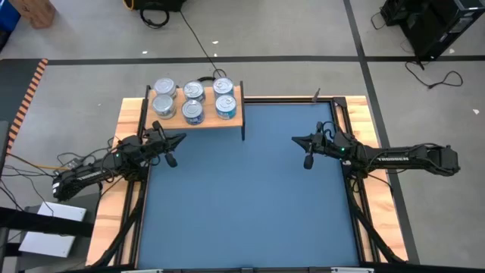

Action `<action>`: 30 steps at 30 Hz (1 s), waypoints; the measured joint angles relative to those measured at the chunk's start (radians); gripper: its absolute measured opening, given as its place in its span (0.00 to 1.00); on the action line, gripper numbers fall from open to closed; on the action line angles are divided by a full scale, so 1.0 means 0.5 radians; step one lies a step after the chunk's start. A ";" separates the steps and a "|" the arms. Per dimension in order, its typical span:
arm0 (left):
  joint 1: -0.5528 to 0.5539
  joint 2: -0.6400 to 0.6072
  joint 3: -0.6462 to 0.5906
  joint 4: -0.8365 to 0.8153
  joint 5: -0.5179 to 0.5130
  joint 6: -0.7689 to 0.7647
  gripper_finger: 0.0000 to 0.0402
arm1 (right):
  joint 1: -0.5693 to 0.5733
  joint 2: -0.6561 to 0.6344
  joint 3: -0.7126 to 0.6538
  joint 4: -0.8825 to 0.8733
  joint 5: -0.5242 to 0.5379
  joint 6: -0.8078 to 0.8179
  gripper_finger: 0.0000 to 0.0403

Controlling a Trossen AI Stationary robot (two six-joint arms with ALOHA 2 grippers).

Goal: Stack canned seafood by type on shelf
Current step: Return to Home Position

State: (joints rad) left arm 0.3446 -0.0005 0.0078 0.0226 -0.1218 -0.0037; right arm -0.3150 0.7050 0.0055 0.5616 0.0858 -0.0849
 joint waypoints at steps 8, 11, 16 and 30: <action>0.059 0.001 -0.001 -0.021 0.084 -0.009 0.00 | -0.015 -0.090 0.001 0.119 -0.341 -0.015 0.00; 0.070 0.001 -0.001 -0.024 0.090 -0.016 0.00 | -0.011 -0.188 0.001 0.058 -0.307 -0.009 0.00; 0.071 0.001 -0.001 -0.027 0.090 -0.016 0.00 | 0.073 -0.371 0.001 -0.143 -0.118 -0.030 0.00; 0.072 0.001 0.106 -0.301 -0.143 -0.004 0.01 | 0.280 -1.003 0.001 -0.563 0.153 -0.096 0.00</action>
State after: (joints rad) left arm 0.3805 -0.0002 0.0609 -0.1278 -0.1930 -0.0056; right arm -0.1748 0.2035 0.0059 0.2803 0.1622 -0.1328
